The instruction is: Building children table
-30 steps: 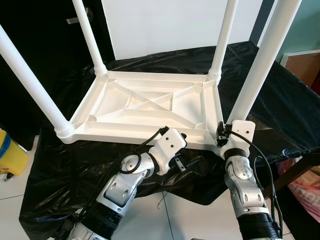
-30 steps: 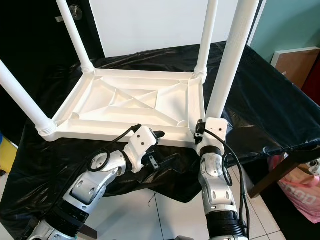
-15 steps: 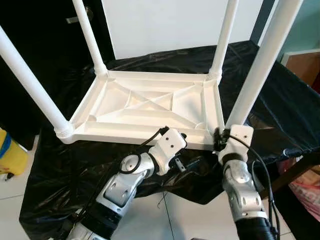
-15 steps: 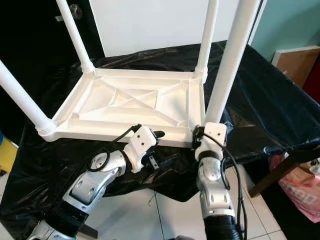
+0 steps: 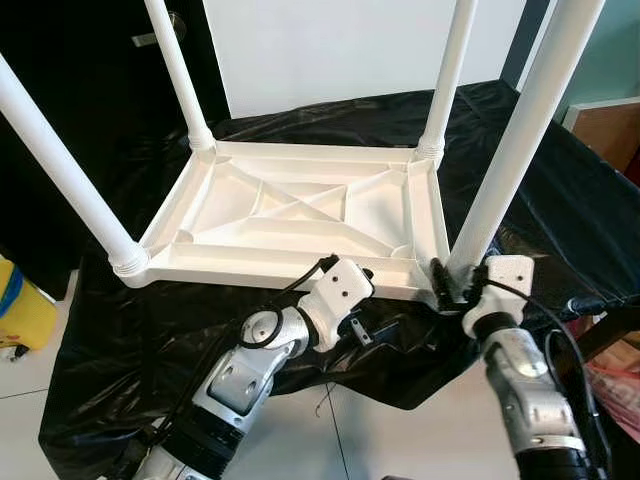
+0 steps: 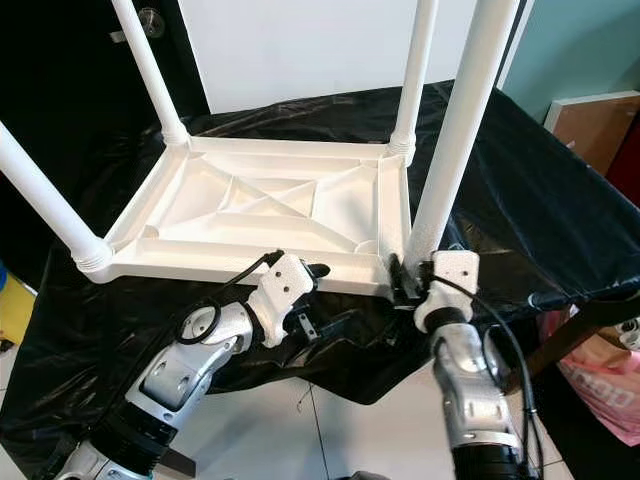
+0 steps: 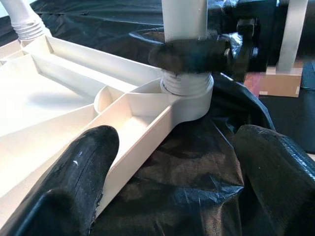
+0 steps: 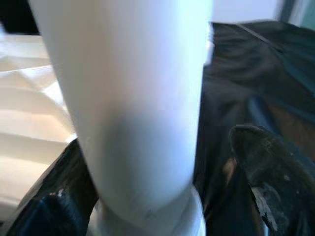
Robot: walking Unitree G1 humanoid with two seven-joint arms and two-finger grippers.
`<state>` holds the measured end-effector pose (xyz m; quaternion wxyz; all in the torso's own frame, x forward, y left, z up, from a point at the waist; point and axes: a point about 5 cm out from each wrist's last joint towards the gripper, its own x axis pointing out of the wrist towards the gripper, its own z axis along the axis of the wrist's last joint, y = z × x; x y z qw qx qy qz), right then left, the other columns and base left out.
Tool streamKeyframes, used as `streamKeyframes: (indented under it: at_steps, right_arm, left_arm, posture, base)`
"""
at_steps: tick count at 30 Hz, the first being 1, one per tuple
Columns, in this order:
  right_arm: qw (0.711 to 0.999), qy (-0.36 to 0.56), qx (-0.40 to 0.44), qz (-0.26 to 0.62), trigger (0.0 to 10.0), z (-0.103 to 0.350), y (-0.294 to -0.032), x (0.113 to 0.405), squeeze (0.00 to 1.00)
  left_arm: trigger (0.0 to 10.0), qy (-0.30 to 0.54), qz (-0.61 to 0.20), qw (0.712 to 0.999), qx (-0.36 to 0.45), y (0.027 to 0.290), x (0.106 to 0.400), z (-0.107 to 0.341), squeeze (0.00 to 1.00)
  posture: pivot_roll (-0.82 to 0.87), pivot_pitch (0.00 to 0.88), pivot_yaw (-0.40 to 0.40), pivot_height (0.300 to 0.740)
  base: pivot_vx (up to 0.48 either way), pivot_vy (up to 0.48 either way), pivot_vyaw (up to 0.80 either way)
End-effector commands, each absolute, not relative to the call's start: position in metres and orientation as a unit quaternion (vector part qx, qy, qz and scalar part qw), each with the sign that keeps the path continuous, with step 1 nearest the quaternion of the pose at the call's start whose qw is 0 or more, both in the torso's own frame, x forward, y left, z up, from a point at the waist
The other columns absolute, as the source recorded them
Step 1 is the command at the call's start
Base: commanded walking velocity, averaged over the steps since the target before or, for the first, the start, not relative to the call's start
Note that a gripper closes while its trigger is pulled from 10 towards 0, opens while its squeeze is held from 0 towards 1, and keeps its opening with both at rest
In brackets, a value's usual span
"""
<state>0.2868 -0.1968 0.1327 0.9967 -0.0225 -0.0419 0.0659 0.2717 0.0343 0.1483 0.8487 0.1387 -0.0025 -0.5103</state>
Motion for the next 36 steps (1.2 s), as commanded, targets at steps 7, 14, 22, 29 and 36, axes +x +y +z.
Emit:
streamKeyframes:
  at_steps: [7,14,22,29,36]
  right_arm:
    - [0.983,-0.036,-0.045,0.173,10.0,0.142,-0.193,0.298,0.0]
    - [0.97,-0.025,-0.085,0.228,0.0,0.138,-0.183,0.308,0.0]
    - [0.969,-0.006,-0.084,0.23,0.0,0.132,-0.191,0.305,0.0]
    - [0.97,0.003,-0.067,0.234,0.0,0.126,-0.19,0.3,0.0]
    - [0.976,0.0,-0.052,0.211,10.0,0.125,-0.185,0.297,0.0]
  left_arm:
    - [10.0,0.004,-0.513,0.846,0.144,0.035,0.269,0.146,0.0]
    - [10.0,0.005,-0.508,0.849,0.142,0.036,0.269,0.146,0.0]
    - [10.0,0.006,-0.497,0.857,0.138,0.039,0.269,0.146,0.0]
    - [10.0,0.006,-0.497,0.857,0.137,0.038,0.269,0.146,0.0]
    - [10.0,0.007,-0.499,0.856,0.139,0.038,0.27,0.146,0.0]
  posture:
    - [-0.18,0.062,0.006,0.74]
    - [-0.16,0.074,-0.006,0.74]
    - [-0.16,0.081,-0.015,0.74]
    - [-0.17,0.085,-0.007,0.74]
    - [-0.17,0.085,-0.006,0.74]
  base:
    - [0.0,0.0,0.0]
    - [0.0,0.0,0.0]
    - [0.0,0.0,0.0]
    - [0.0,0.0,0.0]
    - [0.0,0.0,0.0]
